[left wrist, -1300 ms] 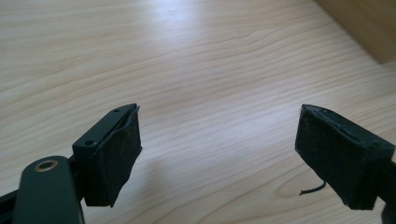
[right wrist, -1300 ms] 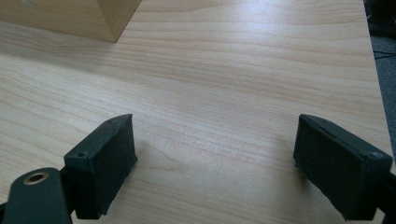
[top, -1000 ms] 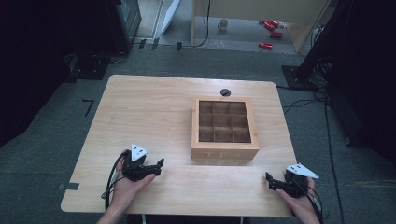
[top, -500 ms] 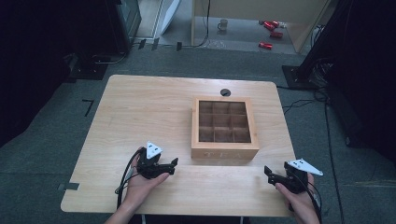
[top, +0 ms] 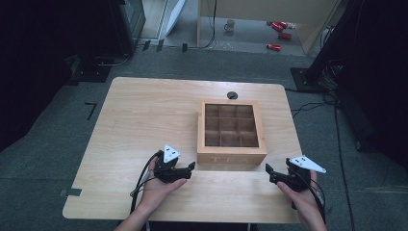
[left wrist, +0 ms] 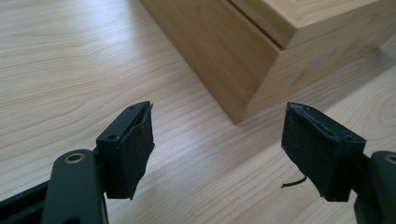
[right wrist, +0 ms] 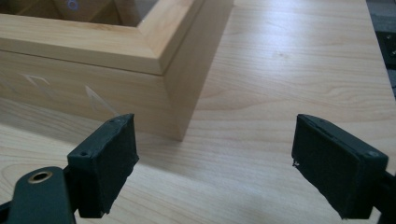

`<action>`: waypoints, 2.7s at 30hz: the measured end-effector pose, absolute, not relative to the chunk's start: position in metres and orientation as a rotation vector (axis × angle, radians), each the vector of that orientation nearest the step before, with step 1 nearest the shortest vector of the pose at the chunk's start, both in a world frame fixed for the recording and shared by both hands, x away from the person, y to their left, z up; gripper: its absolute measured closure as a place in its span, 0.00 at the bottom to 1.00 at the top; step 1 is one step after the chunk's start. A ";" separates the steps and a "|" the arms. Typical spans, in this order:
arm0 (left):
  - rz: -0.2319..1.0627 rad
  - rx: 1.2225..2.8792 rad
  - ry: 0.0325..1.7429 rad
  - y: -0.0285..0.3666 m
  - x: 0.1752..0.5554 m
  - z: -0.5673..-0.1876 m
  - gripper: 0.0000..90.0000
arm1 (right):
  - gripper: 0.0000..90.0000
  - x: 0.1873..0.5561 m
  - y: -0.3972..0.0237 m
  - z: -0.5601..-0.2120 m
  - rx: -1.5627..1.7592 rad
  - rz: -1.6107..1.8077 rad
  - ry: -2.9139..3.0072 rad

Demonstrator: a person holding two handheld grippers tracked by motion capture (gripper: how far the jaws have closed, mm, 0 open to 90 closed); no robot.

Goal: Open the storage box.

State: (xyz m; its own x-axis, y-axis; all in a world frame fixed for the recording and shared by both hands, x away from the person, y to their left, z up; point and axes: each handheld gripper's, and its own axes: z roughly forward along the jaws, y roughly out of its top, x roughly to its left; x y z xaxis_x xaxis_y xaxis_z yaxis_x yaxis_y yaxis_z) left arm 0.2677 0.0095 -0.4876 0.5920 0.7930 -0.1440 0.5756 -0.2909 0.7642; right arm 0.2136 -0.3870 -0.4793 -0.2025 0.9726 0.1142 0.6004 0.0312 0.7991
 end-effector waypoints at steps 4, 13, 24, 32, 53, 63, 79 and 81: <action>0.300 1.979 1.058 0.003 0.269 -0.488 0.34 | 0.16 0.217 -0.382 -0.476 1.567 1.054 1.850; 0.289 1.969 1.028 -0.008 0.274 -0.483 0.56 | 0.16 0.228 -0.376 -0.472 1.568 1.092 1.846; 0.230 1.963 1.001 -0.012 0.278 -0.480 0.78 | 0.16 0.233 -0.376 -0.473 1.576 1.134 1.845; 0.215 1.955 0.999 -0.010 0.279 -0.475 0.80 | 0.16 0.230 -0.378 -0.473 1.560 1.157 1.849; 0.206 1.938 0.994 -0.008 0.280 -0.475 0.80 | 0.16 0.229 -0.377 -0.476 1.543 1.182 1.872; 0.192 1.929 0.986 -0.007 0.281 -0.472 0.80 | 0.16 0.231 -0.376 -0.479 1.545 1.175 1.870; 0.187 1.932 0.969 -0.008 0.283 -0.467 0.80 | 0.16 0.236 -0.373 -0.483 1.548 1.190 1.832; 0.189 1.934 0.969 -0.008 0.284 -0.466 0.80 | 0.16 0.237 -0.373 -0.483 1.550 1.186 1.831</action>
State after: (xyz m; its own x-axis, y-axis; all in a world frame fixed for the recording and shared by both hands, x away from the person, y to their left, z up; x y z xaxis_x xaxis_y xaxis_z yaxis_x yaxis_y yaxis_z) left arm 0.2835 -0.0077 -0.4664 0.6763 0.6941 -0.2468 0.5501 -0.2531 0.7958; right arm 0.2369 -0.3731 -0.4832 -0.2586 0.9492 0.1792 0.5516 -0.0072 0.8341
